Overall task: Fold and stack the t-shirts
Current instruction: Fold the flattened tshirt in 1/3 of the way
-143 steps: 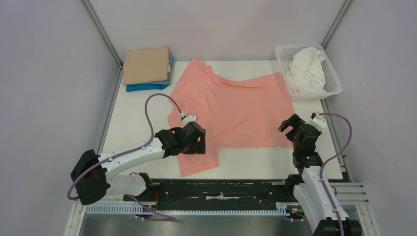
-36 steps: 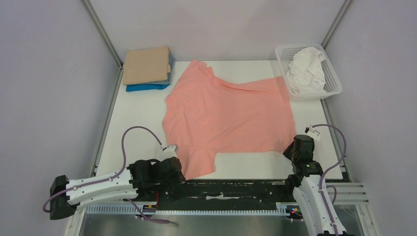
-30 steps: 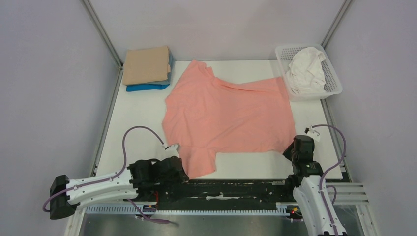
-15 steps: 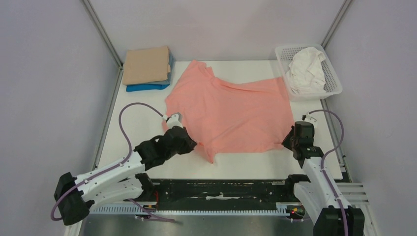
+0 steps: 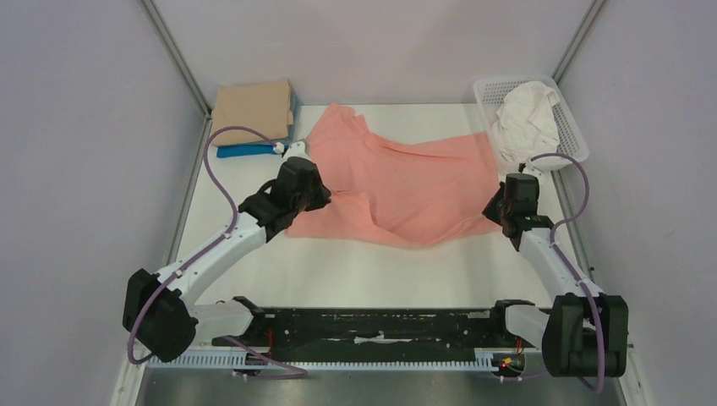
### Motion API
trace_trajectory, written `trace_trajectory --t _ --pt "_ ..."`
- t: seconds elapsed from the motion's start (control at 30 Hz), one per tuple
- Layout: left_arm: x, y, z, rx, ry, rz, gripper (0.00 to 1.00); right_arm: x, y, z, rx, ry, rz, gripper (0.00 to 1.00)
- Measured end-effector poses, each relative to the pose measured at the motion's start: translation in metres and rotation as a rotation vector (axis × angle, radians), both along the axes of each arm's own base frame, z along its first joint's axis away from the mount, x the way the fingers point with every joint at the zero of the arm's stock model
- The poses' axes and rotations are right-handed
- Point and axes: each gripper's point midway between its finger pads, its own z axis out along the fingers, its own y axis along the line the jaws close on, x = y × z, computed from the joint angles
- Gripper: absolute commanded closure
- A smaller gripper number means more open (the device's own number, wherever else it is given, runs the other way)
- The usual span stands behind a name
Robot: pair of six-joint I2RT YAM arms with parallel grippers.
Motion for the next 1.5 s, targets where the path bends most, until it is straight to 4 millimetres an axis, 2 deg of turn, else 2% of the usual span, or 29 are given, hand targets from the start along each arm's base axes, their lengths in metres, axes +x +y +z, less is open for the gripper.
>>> trace_trajectory --t 0.27,0.57,0.8,1.07,1.27,1.33,1.4,1.43,1.47,1.5 --pt "0.049 0.025 0.011 0.058 -0.086 0.036 0.98 0.033 -0.001 0.011 -0.002 -0.033 -0.002 1.0" --pt "0.093 0.031 0.001 0.082 -0.12 0.004 0.98 0.062 -0.001 0.01 -0.032 -0.049 0.022 1.0" --pt "0.113 0.034 -0.017 0.099 -0.106 -0.022 0.98 0.082 -0.005 0.007 -0.078 -0.056 0.035 1.0" --pt "0.13 0.042 -0.036 0.104 -0.066 -0.01 0.98 0.092 -0.022 0.014 -0.144 -0.089 -0.038 1.0" --pt "0.148 0.05 -0.048 0.104 -0.047 0.012 0.98 0.1 -0.024 0.009 -0.153 -0.072 -0.047 1.0" --pt "0.155 0.051 -0.051 0.105 -0.043 0.019 0.98 0.1 -0.024 0.005 -0.153 -0.063 -0.047 0.96" --pt "0.16 0.052 -0.054 0.107 -0.036 0.023 0.84 0.101 -0.024 0.003 -0.153 -0.056 -0.047 0.82" --pt "0.165 0.051 -0.055 0.109 -0.032 0.027 0.68 0.101 -0.024 0.001 -0.154 -0.051 -0.047 0.72" --pt "0.168 0.051 -0.056 0.112 -0.027 0.028 0.56 0.101 -0.025 0.0 -0.154 -0.046 -0.047 0.56" --pt "0.172 0.05 -0.058 0.111 -0.013 0.033 0.45 0.101 -0.025 -0.001 -0.158 -0.04 -0.045 0.48"
